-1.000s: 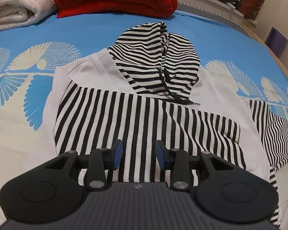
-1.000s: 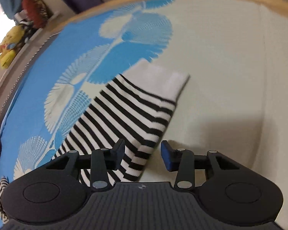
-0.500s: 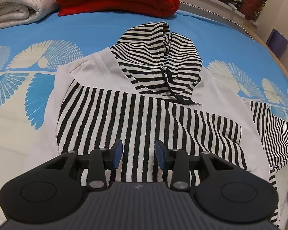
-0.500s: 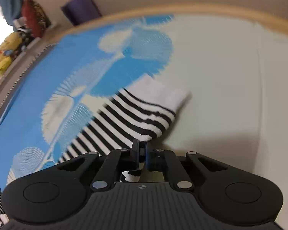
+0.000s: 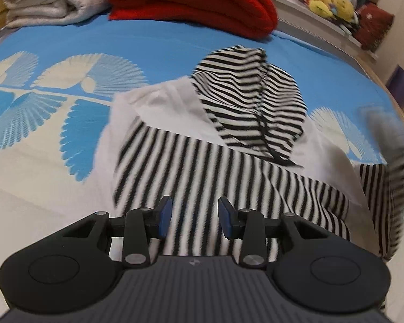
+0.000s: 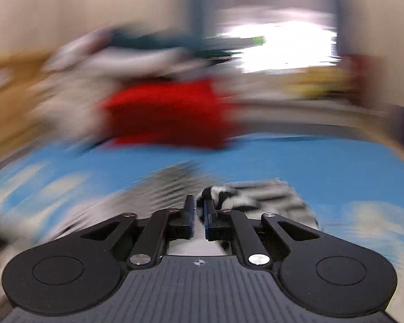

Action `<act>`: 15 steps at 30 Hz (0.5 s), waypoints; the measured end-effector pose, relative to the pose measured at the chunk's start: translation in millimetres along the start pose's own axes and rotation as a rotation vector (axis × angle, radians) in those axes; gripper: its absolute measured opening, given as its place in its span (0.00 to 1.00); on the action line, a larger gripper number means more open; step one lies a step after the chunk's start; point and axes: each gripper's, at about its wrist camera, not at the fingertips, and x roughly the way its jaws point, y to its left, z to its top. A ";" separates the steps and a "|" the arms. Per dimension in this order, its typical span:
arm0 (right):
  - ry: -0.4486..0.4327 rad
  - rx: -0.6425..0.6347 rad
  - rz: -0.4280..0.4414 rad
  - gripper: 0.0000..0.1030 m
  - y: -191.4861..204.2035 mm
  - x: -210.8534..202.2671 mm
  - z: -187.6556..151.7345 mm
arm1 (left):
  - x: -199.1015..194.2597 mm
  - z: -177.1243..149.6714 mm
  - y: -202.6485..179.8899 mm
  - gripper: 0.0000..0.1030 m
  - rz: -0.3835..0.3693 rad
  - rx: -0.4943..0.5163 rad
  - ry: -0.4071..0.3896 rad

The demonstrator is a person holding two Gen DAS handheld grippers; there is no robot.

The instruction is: Fold small clothes

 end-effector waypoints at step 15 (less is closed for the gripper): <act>0.312 0.671 -0.251 0.43 -74.7 25.6 -35.1 | 9.9 -2.0 -15.1 0.40 -0.088 0.019 0.001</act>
